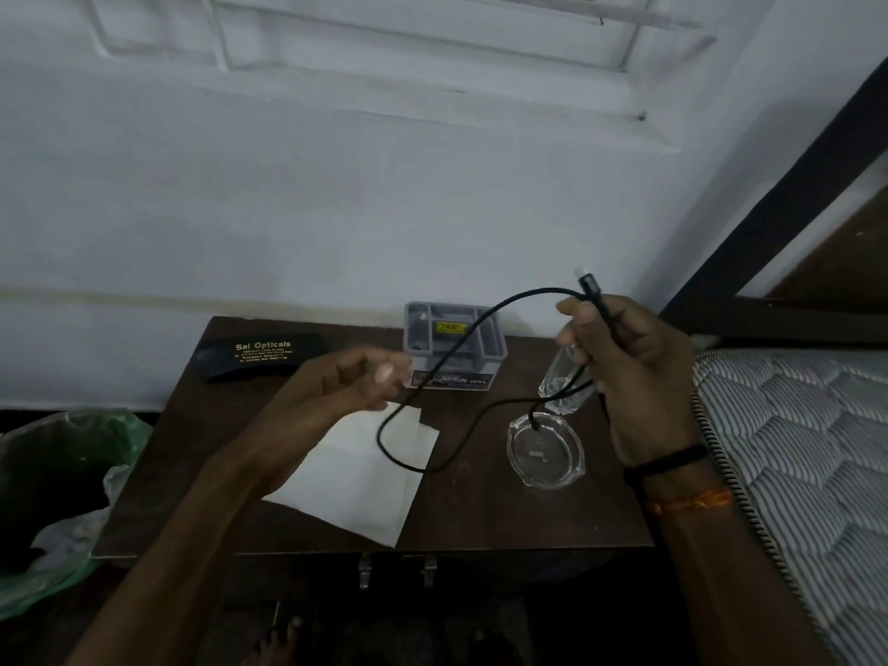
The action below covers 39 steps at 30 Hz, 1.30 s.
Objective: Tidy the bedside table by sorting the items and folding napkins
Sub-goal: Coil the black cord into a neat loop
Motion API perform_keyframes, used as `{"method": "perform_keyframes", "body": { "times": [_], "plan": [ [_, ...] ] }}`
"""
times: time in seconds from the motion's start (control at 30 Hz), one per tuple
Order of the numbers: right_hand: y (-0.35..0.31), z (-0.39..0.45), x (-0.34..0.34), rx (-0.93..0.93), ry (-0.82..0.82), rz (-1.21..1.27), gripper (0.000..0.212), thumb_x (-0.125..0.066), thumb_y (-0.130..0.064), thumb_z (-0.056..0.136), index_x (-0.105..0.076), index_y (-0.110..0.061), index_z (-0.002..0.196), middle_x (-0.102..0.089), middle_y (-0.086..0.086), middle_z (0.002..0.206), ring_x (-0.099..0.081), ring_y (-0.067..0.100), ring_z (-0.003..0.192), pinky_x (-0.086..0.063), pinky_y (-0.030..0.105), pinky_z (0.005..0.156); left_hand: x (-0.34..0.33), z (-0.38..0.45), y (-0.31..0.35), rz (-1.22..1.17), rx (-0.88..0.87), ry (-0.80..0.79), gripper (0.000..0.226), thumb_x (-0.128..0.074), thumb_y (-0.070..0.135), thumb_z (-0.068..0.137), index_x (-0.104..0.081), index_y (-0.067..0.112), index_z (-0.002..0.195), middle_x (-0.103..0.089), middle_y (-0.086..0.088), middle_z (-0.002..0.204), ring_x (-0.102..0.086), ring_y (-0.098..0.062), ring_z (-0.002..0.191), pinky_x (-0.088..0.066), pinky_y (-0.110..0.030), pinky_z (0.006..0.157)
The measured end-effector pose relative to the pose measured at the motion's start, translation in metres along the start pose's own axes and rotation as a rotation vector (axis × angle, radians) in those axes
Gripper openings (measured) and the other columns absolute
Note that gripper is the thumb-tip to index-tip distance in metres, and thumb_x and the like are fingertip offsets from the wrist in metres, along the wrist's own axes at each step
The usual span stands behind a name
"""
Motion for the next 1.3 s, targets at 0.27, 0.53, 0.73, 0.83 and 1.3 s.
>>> {"method": "perform_keyframes", "body": {
  "times": [0.27, 0.53, 0.73, 0.83, 1.3],
  "plan": [
    [-0.008, -0.018, -0.052, 0.071, -0.325, -0.084, 0.015, -0.073, -0.015, 0.085, -0.077, -0.015, 0.099, -0.074, -0.011, 0.08, -0.067, 0.001, 0.074, -0.048, 0.014, 0.07, -0.034, 0.004, 0.041, 0.056, -0.309, 0.018, 0.033, -0.069, 0.029, 0.09, -0.065, 0.02, 0.122, -0.072, 0.006, 0.11, -0.067, -0.01, 0.106, -0.051, -0.018, 0.085],
    [0.001, -0.016, -0.048, 0.117, -0.255, -0.247, 0.023, -0.066, -0.018, 0.092, -0.072, -0.012, 0.113, -0.069, 0.0, 0.112, -0.064, 0.006, 0.106, -0.051, 0.021, 0.09, -0.014, 0.008, 0.018, -0.313, -0.254, 0.208, 0.026, -0.051, 0.024, 0.097, -0.073, 0.01, 0.097, -0.071, -0.009, 0.086, -0.067, -0.019, 0.084, -0.052, -0.026, 0.077],
    [0.021, -0.007, -0.005, 0.003, 0.035, -0.611, 0.035, -0.049, -0.037, 0.1, -0.072, -0.011, 0.096, -0.057, 0.002, 0.099, -0.051, 0.01, 0.093, -0.038, 0.014, 0.079, 0.002, 0.006, 0.023, -0.798, -0.276, 0.076, 0.022, -0.058, 0.03, 0.094, -0.068, 0.012, 0.099, -0.065, -0.001, 0.091, -0.06, -0.013, 0.084, -0.052, -0.024, 0.076],
    [0.035, -0.005, 0.004, -0.076, 0.019, -0.736, 0.045, -0.046, -0.038, 0.101, -0.065, -0.004, 0.078, -0.059, 0.008, 0.077, -0.051, 0.019, 0.08, -0.035, 0.028, 0.068, 0.014, 0.005, 0.024, -0.962, -0.308, 0.098, 0.023, -0.051, 0.031, 0.097, -0.067, 0.015, 0.099, -0.061, 0.002, 0.086, -0.055, -0.01, 0.076, -0.047, -0.023, 0.071],
    [0.099, -0.024, -0.003, -0.512, -0.12, -0.552, 0.01, -0.079, -0.02, 0.081, -0.069, -0.017, 0.077, -0.075, 0.001, 0.069, -0.071, 0.007, 0.056, -0.056, 0.016, 0.053, 0.021, 0.005, 0.028, -1.063, -0.272, 0.115, 0.029, -0.044, 0.03, 0.102, -0.069, 0.015, 0.101, -0.066, 0.006, 0.085, -0.053, -0.007, 0.07, -0.046, -0.021, 0.068]
  ]
}}
Point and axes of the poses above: each hand's wrist, its own z-axis towards the middle knuckle, its own x-axis out of the back of the hand, y = z × x, the point moved 7 cm from there along z, towards the middle knuckle
